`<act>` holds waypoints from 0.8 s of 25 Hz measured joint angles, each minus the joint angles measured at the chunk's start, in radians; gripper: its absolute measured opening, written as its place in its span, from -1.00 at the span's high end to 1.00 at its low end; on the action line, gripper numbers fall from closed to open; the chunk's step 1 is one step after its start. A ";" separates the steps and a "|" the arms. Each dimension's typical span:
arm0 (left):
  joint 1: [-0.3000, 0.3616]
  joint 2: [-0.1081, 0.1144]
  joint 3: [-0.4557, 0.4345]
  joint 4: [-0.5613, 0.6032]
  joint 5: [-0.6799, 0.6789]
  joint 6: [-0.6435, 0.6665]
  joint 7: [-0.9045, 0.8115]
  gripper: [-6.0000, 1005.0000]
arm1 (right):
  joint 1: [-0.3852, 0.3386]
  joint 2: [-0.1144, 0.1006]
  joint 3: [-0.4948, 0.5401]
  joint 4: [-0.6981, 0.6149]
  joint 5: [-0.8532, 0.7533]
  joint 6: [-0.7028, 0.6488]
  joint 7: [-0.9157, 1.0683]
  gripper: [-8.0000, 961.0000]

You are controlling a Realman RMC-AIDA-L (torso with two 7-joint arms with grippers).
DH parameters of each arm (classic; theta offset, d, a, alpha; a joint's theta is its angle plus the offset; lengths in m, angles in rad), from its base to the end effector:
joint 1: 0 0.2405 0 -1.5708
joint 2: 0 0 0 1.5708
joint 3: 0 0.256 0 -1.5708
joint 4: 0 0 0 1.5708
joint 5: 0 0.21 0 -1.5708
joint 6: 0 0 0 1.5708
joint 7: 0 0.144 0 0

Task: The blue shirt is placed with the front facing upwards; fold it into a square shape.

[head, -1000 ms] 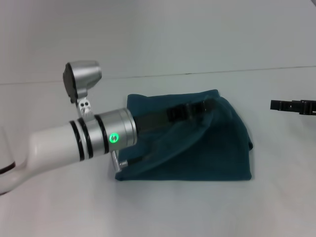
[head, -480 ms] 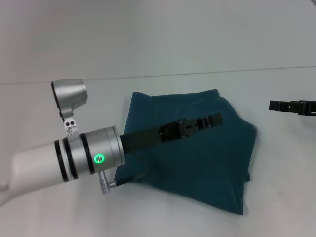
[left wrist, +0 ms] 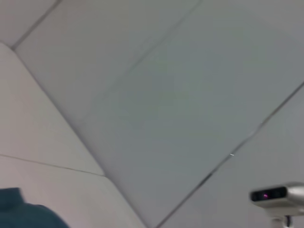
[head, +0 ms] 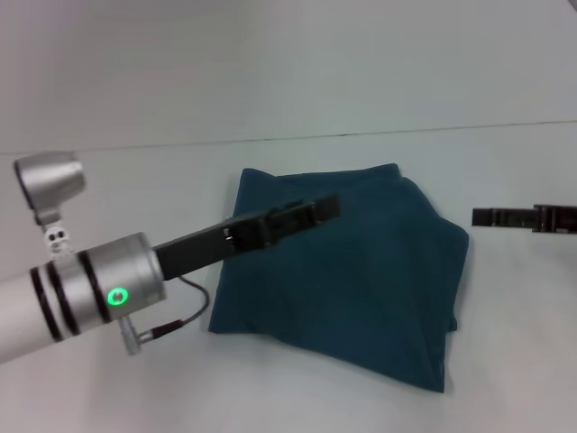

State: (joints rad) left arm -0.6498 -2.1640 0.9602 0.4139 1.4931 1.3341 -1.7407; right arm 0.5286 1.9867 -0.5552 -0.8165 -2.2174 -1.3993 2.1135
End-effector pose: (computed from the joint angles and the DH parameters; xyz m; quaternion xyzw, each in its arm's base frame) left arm -0.1882 0.3546 -0.0684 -0.8084 -0.4341 -0.3958 0.0377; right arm 0.3124 0.3625 0.0798 -0.8015 0.5175 0.1865 0.2344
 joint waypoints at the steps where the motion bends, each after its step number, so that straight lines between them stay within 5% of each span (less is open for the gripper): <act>1: 0.009 0.000 0.000 0.009 0.001 -0.006 0.002 -0.76 | -0.001 -0.002 0.000 0.000 0.000 -0.020 0.006 -0.87; 10: 0.056 0.001 -0.014 0.056 0.006 -0.066 0.052 -0.86 | -0.013 -0.019 0.012 0.000 -0.007 -0.053 0.055 -0.87; 20: 0.056 0.001 -0.011 0.055 0.019 -0.112 0.055 -0.86 | 0.073 -0.012 -0.030 0.000 -0.028 0.067 0.053 -0.87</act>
State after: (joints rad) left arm -0.5938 -2.1629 0.9491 0.4685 1.5122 1.2217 -1.6858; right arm 0.6016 1.9749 -0.5852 -0.8160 -2.2451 -1.3320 2.1664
